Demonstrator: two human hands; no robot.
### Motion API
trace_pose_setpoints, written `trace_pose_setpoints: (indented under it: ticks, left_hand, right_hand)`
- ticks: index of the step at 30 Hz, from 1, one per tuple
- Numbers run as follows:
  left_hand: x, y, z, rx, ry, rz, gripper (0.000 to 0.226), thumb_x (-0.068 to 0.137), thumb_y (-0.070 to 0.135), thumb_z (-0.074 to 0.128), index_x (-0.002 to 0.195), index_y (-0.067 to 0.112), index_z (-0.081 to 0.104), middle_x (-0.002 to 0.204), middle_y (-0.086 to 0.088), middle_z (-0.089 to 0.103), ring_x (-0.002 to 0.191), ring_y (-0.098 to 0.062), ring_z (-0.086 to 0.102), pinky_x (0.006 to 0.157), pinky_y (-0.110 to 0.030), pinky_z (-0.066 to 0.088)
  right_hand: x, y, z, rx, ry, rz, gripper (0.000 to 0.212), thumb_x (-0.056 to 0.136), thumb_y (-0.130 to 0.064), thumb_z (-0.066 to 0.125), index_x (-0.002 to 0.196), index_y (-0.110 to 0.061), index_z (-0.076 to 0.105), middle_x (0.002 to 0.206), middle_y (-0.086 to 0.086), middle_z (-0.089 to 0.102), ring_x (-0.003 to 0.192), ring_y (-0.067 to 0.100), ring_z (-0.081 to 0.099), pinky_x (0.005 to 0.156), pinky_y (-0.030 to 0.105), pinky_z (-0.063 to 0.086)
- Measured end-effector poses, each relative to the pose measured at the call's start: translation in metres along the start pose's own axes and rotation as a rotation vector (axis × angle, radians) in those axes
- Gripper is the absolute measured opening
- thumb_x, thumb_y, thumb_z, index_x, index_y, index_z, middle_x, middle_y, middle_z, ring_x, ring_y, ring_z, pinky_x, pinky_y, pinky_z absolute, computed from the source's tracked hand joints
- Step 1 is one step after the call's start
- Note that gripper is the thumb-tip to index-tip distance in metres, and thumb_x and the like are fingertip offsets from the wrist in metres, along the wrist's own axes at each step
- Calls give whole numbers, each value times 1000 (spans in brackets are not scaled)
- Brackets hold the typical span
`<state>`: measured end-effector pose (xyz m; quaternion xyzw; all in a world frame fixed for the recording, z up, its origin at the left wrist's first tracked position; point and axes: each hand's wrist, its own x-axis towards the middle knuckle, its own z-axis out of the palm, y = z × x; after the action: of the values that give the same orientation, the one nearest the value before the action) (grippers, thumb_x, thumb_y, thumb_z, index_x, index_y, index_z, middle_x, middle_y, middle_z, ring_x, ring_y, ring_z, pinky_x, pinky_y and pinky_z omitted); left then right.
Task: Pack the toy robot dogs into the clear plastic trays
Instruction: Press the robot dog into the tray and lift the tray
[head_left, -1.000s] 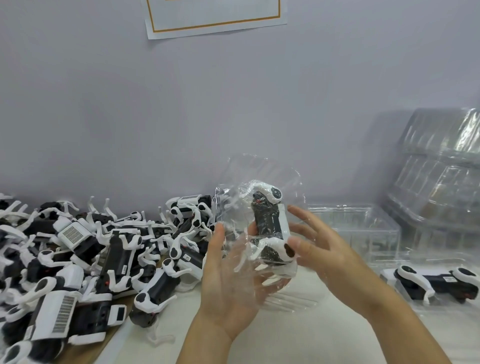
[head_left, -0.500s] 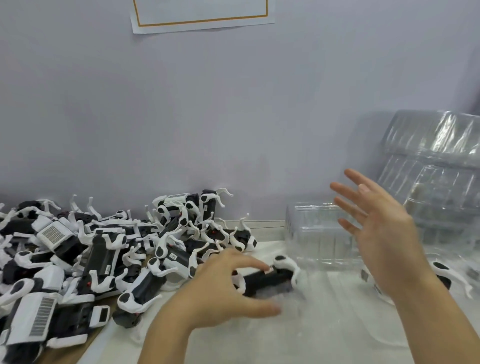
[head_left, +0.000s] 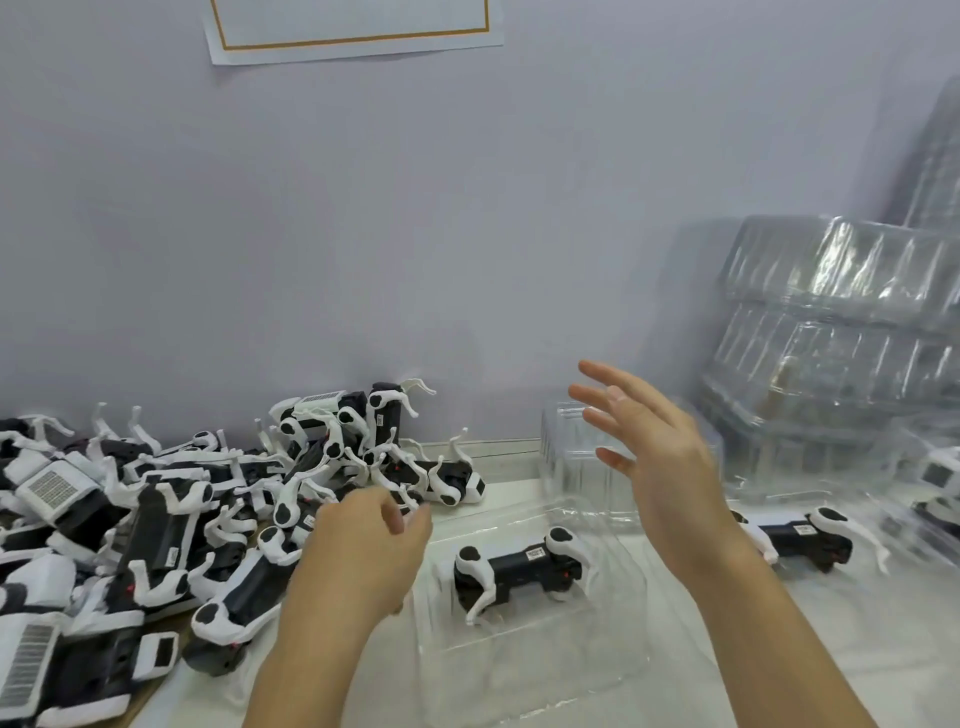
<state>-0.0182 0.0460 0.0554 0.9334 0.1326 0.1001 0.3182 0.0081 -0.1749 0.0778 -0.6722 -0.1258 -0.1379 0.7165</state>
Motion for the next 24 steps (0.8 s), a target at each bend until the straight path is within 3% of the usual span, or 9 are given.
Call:
trace_pose_setpoints:
  ticks: [2, 4, 7, 9, 12, 14, 19, 24]
  left_hand:
    - [-3, -2, 1, 78, -141, -63, 36, 92, 50, 56, 90, 15, 56, 85, -4, 67, 47, -11, 67, 70, -32, 56]
    - [-4, -3, 7, 135, -177, -29, 29, 93, 46, 57, 100, 18, 53, 98, -3, 65, 48, -6, 67, 74, -31, 56]
    - [-1, -2, 14, -33, -215, 28, 28, 94, 41, 60, 114, 22, 56, 102, -3, 69, 52, -6, 68, 72, -31, 57]
    - [-1, 0, 14, -256, -257, 33, 25, 94, 43, 61, 109, 24, 66, 90, 0, 74, 64, -10, 72, 72, -34, 61]
    - [-1, 3, 14, -455, -198, -21, 25, 95, 42, 59, 94, 21, 72, 86, -2, 74, 70, -15, 73, 62, -27, 60]
    - [1, 1, 16, -440, -161, -52, 25, 96, 41, 58, 94, 19, 70, 87, -3, 73, 71, -16, 73, 58, -25, 59]
    - [1, 0, 27, -499, -274, -53, 33, 98, 43, 54, 95, 15, 71, 92, -5, 74, 69, -16, 74, 57, -25, 57]
    - [3, 0, 29, -528, -337, -2, 39, 96, 45, 56, 88, 12, 76, 90, -3, 76, 71, -17, 75, 59, -27, 58]
  right_hand:
    - [0, 0, 1, -7, -5, -5, 36, 83, -51, 48, 114, -49, 67, 117, -20, 68, 116, -1, 58, 97, 35, 45]
    - [0, 0, 2, -9, -6, -9, 36, 83, -50, 48, 114, -48, 67, 116, -20, 69, 115, -3, 59, 96, 35, 45]
    - [0, 1, 2, -15, -10, -13, 35, 84, -49, 48, 114, -48, 67, 116, -19, 69, 113, -4, 59, 95, 34, 45]
    - [0, 2, 2, -14, -4, -10, 35, 83, -49, 49, 112, -48, 68, 115, -18, 69, 113, -3, 60, 94, 34, 45]
    - [0, 2, 1, -6, 14, -5, 34, 82, -48, 49, 110, -48, 69, 114, -17, 70, 112, -1, 60, 94, 35, 46]
    - [0, 3, 1, -4, 26, -4, 34, 81, -47, 49, 109, -47, 69, 113, -17, 70, 111, 0, 61, 93, 35, 46]
    - [-1, 4, 3, -10, 46, -6, 24, 94, -37, 52, 109, -44, 70, 111, -15, 71, 111, 3, 62, 93, 35, 47]
    - [0, 5, 3, -21, 67, 5, 28, 100, -28, 47, 109, -42, 70, 110, -13, 71, 109, 4, 63, 92, 35, 48]
